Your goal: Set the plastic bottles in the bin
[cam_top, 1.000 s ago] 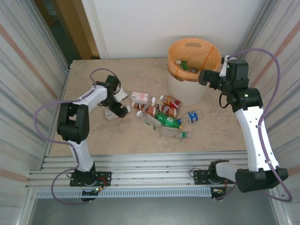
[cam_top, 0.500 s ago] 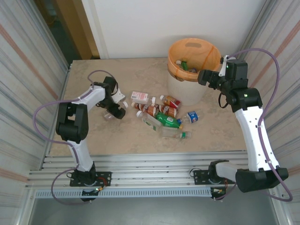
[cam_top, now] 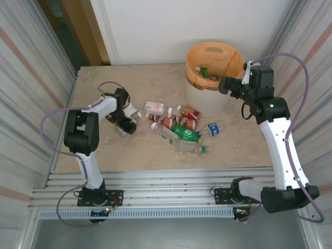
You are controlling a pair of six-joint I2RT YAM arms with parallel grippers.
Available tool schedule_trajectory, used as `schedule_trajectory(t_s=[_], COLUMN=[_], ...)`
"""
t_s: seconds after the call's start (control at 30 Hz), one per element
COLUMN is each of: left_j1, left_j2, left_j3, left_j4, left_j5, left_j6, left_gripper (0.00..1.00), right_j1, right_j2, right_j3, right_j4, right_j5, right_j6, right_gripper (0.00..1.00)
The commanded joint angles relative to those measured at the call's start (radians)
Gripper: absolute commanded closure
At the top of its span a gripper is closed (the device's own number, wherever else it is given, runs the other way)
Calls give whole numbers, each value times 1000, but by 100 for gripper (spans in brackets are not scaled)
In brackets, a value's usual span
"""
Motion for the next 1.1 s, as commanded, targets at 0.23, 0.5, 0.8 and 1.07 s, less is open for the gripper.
schedule_trajectory(t_s=[0.23,0.5,0.8,1.07], left_j1=[8,9,5,-118], left_j2=[28,-43,-311,-559], left_j3=[-19,-54,-136,-195], left_j4=[-18,-4,95,244], left_j5=[0,13,139,166], left_j6=[-11,-32,-122,-287], left_gripper=[23,50,51,53], right_j1=[4,7,62,204], right_j2=[-25,-26,-33,-24], right_j3=[-6,-24,-51,-108], right_j4=[19,28,58,171], right_j5=[15,-21,-117,-246], right_j6=[13,30,63,152], right_gripper=[2,2,2,1])
